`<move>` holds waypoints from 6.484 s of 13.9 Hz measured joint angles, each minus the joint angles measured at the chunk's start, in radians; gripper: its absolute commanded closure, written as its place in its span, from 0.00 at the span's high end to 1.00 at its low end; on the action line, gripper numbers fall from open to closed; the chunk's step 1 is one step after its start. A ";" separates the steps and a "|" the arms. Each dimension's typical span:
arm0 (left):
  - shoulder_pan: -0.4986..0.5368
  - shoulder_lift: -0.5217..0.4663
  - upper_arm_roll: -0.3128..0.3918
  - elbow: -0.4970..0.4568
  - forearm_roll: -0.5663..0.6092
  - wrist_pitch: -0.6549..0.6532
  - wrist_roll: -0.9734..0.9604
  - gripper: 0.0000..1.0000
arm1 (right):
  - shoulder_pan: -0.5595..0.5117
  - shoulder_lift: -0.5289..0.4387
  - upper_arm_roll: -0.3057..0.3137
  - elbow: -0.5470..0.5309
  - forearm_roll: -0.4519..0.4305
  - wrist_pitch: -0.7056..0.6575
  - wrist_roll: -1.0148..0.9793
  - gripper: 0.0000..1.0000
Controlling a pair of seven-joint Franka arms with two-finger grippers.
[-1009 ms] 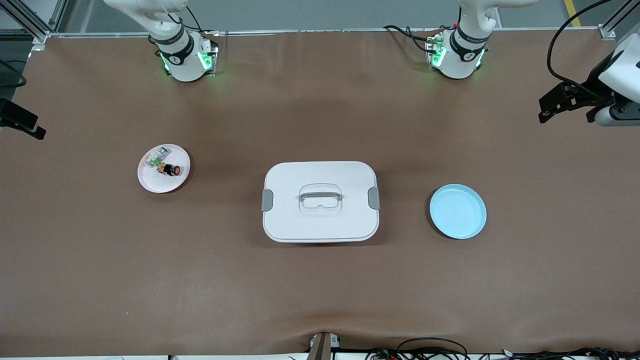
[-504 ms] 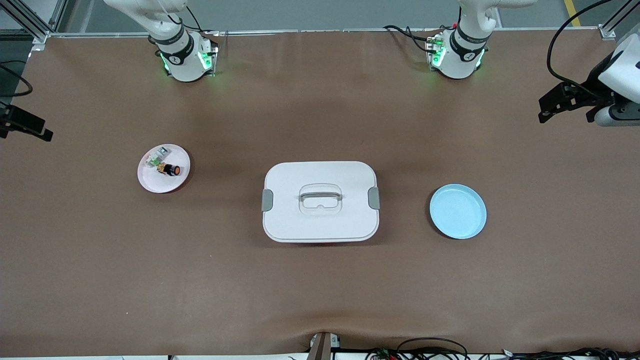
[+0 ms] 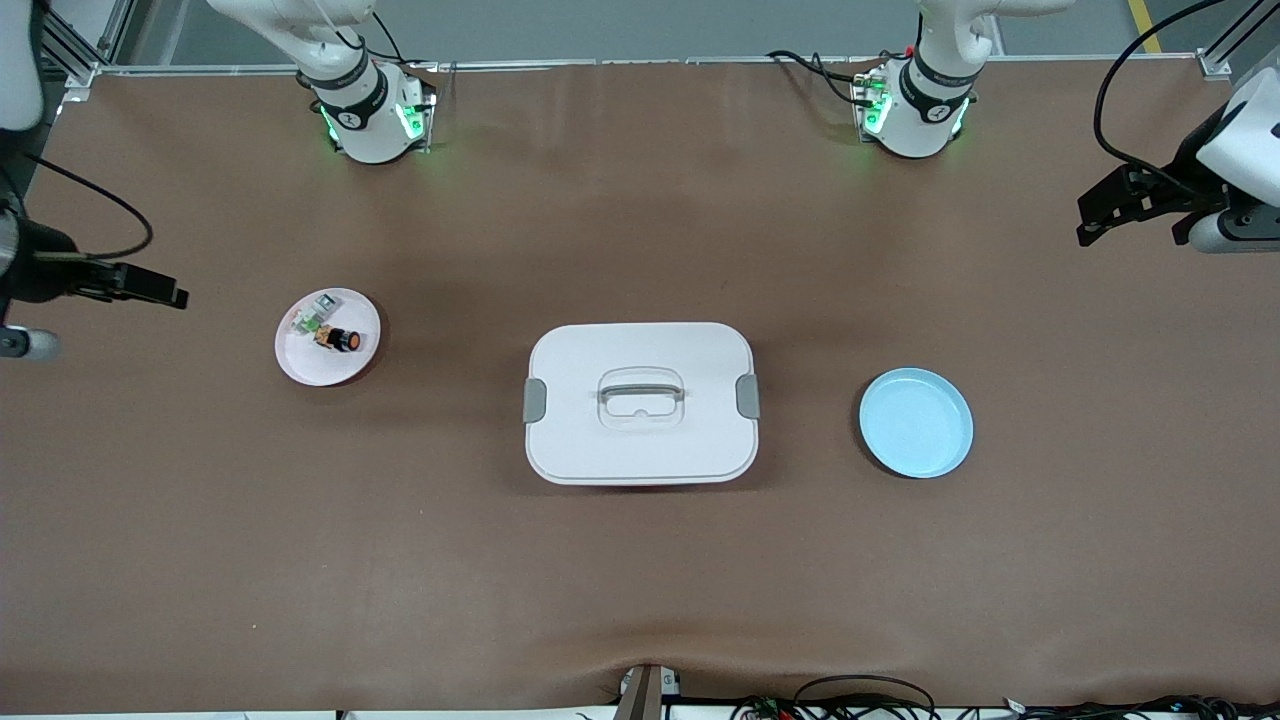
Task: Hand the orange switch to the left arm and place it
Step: 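Reach the right gripper down to the orange switch on the white plate, then close the right gripper on the orange switch's black body, then lift the switch with the right gripper and carry it over the box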
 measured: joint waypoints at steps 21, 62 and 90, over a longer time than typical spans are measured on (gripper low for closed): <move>0.000 0.005 0.000 0.000 0.000 0.000 0.000 1.00 | 0.028 0.057 0.005 -0.791 0.078 1.002 0.026 1.00; 0.005 0.010 0.001 -0.011 0.000 0.000 0.001 1.00 | 0.045 0.157 -0.001 -0.831 0.108 1.127 0.028 0.00; -0.014 0.012 -0.033 -0.010 -0.013 0.020 0.000 1.00 | 0.547 0.115 0.020 -0.011 0.594 0.406 1.360 0.00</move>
